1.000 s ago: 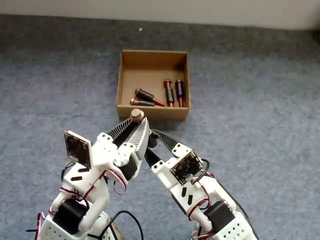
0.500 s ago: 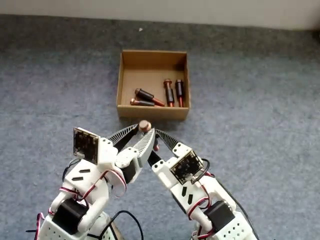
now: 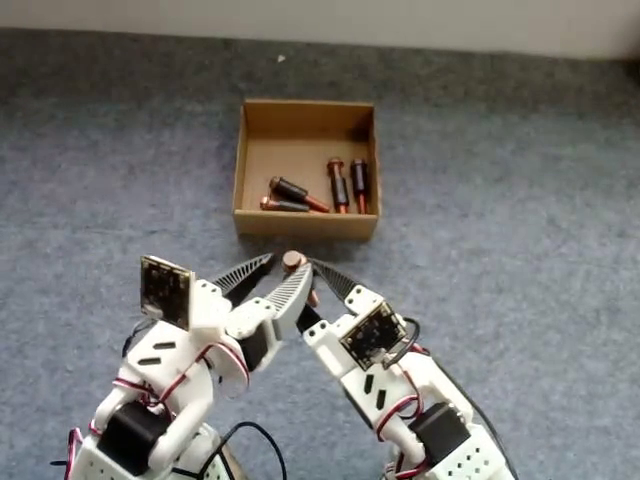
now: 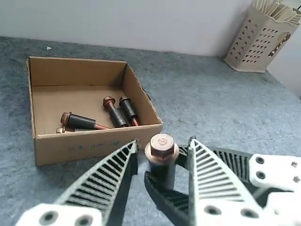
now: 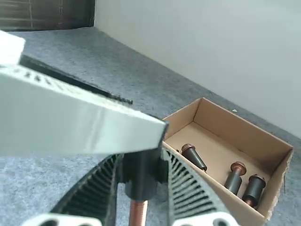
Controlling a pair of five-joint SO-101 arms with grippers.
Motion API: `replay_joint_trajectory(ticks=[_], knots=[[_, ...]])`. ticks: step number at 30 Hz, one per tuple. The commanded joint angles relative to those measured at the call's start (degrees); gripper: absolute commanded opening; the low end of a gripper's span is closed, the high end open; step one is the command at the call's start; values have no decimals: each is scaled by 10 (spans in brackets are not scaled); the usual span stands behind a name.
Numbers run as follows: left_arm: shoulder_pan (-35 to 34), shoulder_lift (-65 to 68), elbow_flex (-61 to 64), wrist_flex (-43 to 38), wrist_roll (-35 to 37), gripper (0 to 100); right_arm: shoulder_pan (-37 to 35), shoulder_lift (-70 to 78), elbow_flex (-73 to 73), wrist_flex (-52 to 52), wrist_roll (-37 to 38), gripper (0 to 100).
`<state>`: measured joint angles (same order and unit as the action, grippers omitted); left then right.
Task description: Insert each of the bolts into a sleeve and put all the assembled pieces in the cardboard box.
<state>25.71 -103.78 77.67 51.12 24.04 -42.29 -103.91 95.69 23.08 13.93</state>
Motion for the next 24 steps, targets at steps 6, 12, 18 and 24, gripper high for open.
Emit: replay_joint_trajectory(ticks=[6,12,18,24], knots=[[-49,-4,-34,40,24,0,63,-13,22,-9,-84,5],[-102,-4,12,43,23,6,69,-13,17,87,-87,5],[-157,-4,107,40,-52,6,94,-12,7,99,-108,5],[-190,-4,193,40,-111,6,106,51,-101,163,-126,5]])
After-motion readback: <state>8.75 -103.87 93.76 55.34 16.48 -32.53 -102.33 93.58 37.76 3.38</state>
